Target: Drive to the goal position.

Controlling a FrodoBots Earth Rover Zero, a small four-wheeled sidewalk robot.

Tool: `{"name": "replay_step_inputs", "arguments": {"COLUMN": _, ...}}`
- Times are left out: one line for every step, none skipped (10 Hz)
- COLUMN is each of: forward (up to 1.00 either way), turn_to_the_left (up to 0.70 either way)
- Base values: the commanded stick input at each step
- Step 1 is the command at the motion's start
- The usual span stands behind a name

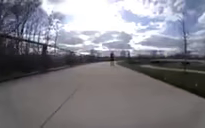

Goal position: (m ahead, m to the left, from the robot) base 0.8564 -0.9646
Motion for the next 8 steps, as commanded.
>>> {"name": "replay_step_inputs", "arguments": {"forward": 0.06, "turn_to_the_left": 0.01}}
{"name": "replay_step_inputs", "arguments": {"forward": 0.06, "turn_to_the_left": 0.01}}
{"name": "replay_step_inputs", "arguments": {"forward": 0.05, "turn_to_the_left": 0.01}}
{"name": "replay_step_inputs", "arguments": {"forward": 0.05, "turn_to_the_left": 0.01}}
{"name": "replay_step_inputs", "arguments": {"forward": 0.05, "turn_to_the_left": 0.01}}
{"name": "replay_step_inputs", "arguments": {"forward": 0.05, "turn_to_the_left": 0.01}}
{"name": "replay_step_inputs", "arguments": {"forward": 0.05, "turn_to_the_left": 0.01}}
{"name": "replay_step_inputs", "arguments": {"forward": 0.05, "turn_to_the_left": 0.01}}
